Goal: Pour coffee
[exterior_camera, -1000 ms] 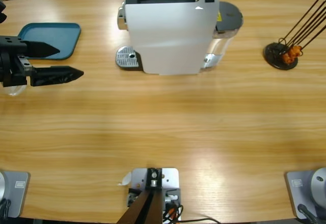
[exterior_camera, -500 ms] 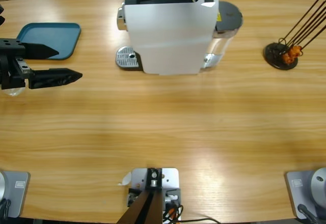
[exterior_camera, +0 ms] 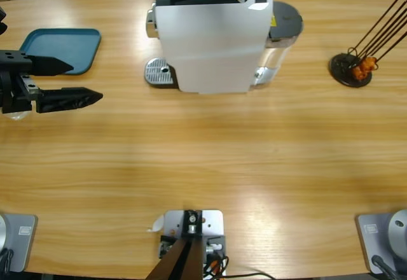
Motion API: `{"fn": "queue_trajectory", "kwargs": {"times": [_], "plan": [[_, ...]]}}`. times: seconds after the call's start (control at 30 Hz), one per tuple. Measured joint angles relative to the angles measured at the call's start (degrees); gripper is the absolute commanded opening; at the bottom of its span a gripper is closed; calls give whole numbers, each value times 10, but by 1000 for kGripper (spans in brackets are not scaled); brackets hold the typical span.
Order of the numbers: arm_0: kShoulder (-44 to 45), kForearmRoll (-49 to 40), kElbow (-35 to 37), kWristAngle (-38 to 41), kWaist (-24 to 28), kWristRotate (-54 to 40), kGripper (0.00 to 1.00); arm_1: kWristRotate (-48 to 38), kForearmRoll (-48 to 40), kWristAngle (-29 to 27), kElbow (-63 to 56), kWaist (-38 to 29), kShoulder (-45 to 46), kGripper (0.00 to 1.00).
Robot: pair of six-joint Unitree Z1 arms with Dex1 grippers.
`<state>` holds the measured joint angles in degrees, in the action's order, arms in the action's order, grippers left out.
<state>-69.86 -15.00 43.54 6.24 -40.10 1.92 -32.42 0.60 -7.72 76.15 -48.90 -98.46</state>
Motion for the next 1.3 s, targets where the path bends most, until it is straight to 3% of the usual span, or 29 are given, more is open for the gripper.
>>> {"fn": "queue_trajectory", "kwargs": {"times": [1.3], "plan": [[1,-3,0,0,2,0,1000,0,-20,53,-18,-17,-78,0]]}}
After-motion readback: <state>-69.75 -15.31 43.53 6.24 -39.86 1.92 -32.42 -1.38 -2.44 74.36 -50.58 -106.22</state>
